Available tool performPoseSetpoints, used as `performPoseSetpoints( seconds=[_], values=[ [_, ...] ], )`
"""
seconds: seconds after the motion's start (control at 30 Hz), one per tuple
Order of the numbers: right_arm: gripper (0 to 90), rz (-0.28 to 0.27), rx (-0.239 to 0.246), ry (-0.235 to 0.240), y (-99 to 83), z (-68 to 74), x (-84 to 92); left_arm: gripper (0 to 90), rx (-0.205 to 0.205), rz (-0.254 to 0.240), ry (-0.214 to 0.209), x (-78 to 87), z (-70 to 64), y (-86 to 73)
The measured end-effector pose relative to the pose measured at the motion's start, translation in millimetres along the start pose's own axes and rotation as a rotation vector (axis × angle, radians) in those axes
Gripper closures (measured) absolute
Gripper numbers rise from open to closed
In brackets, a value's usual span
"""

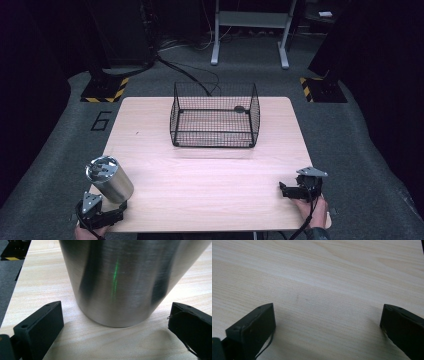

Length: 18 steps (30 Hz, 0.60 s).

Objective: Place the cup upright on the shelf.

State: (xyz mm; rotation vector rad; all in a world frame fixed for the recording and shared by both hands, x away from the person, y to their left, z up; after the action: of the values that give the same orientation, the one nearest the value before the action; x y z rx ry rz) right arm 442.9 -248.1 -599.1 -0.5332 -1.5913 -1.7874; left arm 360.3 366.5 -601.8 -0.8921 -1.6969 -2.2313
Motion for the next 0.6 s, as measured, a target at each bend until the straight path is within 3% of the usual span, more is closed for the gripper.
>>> performPoseSetpoints(
  seconds=[0.3,0.6],
  values=[
    [0.0,0.006,-0.008,0.015,1.6,2.2,-2.8,0.0,0.019,-0.018,-0.003,0.4,0.6,0.8],
    [0.0,0.005,-0.016,0.015,1.9,2.5,-3.2,0.0,0.002,-0.014,-0.011,1.3,-2.8,1.9]
  ],
)
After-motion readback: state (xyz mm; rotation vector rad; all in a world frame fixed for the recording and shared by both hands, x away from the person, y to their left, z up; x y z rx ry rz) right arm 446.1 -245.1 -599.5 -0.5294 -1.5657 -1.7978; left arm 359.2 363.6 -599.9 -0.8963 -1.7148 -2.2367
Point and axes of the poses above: each handheld gripper's, and its own axes: x roughly backward along the jaws, y roughly out of its top, z roughly to its left, the point moved 10 cm from there along -x, roughly forward along the jaws, and after that the axes turned 15 degrees about -x, right-handed, at the moved point
